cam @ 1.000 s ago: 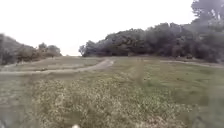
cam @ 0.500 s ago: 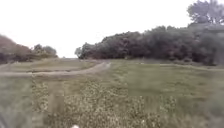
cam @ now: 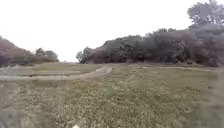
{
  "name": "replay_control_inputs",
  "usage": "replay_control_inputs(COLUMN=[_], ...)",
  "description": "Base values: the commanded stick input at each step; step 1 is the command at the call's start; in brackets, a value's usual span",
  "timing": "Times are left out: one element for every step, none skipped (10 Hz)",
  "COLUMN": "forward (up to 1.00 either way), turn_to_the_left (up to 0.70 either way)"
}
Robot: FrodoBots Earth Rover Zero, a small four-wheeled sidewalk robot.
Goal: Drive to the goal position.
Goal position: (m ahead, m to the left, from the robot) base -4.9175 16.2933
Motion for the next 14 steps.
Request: replay_control_inputs(forward=[0.85, 0.85, 0.85, 0.85, 0.85, 0.85, 0.85, 0.85, 0.85, 0.85, 0.85, 0.85, 0.85, 0.85], turn_to_the_left=[0.01, 0.01, 0.01, 0.01, 0.01, 0.01, 0.01, 0.01, 0.01, 0.01, 0.02, 0.05, 0.12, 0.13])
